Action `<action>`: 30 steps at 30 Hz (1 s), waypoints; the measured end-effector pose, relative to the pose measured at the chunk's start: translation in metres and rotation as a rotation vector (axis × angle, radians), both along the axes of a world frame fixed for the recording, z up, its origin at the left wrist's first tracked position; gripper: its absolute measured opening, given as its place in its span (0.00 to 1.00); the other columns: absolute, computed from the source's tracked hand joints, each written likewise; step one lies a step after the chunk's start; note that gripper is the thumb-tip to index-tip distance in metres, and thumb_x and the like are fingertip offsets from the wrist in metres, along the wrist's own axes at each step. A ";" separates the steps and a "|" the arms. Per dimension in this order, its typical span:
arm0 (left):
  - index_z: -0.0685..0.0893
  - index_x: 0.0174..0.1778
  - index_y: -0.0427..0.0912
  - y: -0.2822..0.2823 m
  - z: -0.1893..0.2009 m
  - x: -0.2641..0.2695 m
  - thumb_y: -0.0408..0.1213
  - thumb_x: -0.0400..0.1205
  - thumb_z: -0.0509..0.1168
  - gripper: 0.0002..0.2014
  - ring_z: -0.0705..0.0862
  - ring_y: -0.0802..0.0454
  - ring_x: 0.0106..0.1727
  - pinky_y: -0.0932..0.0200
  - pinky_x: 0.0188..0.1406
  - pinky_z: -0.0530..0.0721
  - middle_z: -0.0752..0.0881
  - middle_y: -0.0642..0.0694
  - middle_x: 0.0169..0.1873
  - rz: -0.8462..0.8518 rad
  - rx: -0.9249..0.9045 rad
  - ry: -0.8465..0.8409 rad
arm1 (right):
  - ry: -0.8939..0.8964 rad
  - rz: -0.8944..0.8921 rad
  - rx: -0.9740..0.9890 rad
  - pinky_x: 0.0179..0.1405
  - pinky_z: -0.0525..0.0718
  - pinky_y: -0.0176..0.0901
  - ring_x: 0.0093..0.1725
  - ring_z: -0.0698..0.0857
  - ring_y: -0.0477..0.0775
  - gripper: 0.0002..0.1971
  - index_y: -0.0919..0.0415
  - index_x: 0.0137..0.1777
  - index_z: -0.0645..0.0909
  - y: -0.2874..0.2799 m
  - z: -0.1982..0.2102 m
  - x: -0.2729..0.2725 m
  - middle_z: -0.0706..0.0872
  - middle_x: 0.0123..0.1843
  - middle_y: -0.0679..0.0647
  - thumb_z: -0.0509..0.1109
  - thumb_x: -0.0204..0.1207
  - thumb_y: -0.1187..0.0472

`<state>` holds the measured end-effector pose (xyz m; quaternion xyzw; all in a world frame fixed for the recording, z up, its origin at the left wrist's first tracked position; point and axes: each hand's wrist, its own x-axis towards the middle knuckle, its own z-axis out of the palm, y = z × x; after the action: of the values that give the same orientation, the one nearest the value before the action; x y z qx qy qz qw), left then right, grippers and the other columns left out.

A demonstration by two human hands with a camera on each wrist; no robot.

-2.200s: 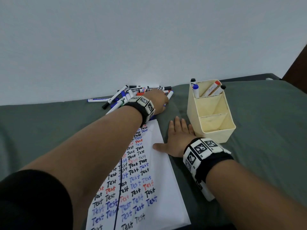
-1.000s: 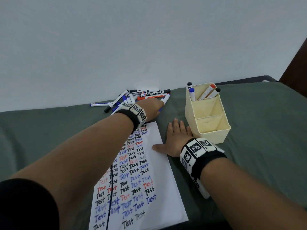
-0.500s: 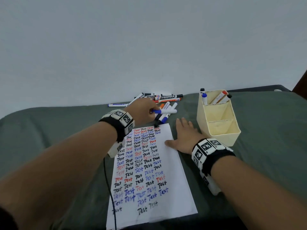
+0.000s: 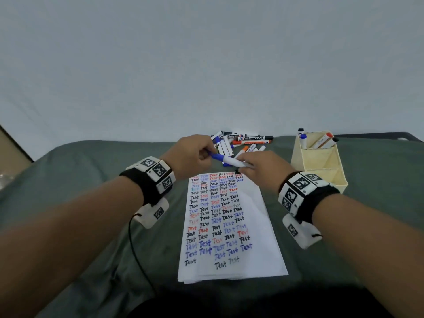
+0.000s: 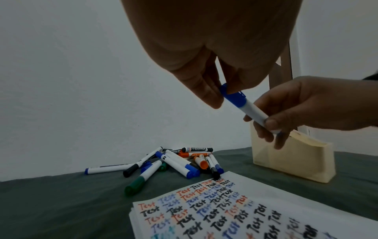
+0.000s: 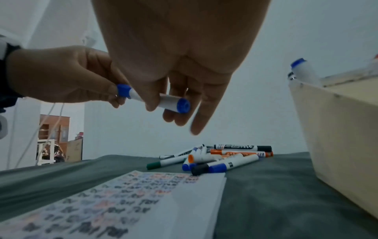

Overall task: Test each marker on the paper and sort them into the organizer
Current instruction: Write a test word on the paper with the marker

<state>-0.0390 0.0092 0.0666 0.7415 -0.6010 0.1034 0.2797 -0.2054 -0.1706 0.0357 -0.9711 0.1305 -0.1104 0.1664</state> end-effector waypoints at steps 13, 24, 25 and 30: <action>0.77 0.57 0.47 0.016 0.016 -0.021 0.49 0.91 0.54 0.11 0.78 0.48 0.40 0.52 0.37 0.69 0.82 0.46 0.42 0.040 0.438 -0.166 | -0.043 0.150 -0.115 0.46 0.75 0.50 0.49 0.82 0.59 0.09 0.58 0.58 0.85 0.037 0.041 -0.004 0.84 0.48 0.56 0.63 0.88 0.59; 0.72 0.68 0.57 0.048 0.002 -0.005 0.65 0.85 0.56 0.21 0.78 0.63 0.29 0.58 0.29 0.67 0.78 0.56 0.31 0.133 0.449 0.063 | 0.025 0.165 -0.164 0.42 0.72 0.47 0.44 0.80 0.53 0.09 0.57 0.56 0.86 0.043 0.038 -0.006 0.86 0.44 0.50 0.64 0.88 0.56; 0.70 0.69 0.56 0.053 -0.003 -0.002 0.64 0.85 0.56 0.22 0.77 0.62 0.29 0.58 0.29 0.67 0.77 0.55 0.31 0.195 0.463 0.091 | 0.038 0.143 -0.160 0.42 0.72 0.47 0.44 0.80 0.53 0.10 0.57 0.56 0.86 0.040 0.036 -0.007 0.86 0.44 0.51 0.65 0.88 0.56; 0.67 0.62 0.40 0.082 -0.030 0.024 0.31 0.84 0.55 0.11 0.82 0.40 0.38 0.54 0.34 0.72 0.82 0.43 0.39 0.415 0.626 0.025 | 0.049 0.058 -0.119 0.40 0.70 0.46 0.46 0.83 0.54 0.11 0.58 0.57 0.86 0.030 0.024 -0.012 0.88 0.48 0.54 0.66 0.87 0.54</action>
<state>-0.0148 0.0909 0.0367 0.8984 -0.4369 -0.0400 0.0200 -0.2169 -0.1408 0.0597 -0.9851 0.0994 -0.0890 0.1084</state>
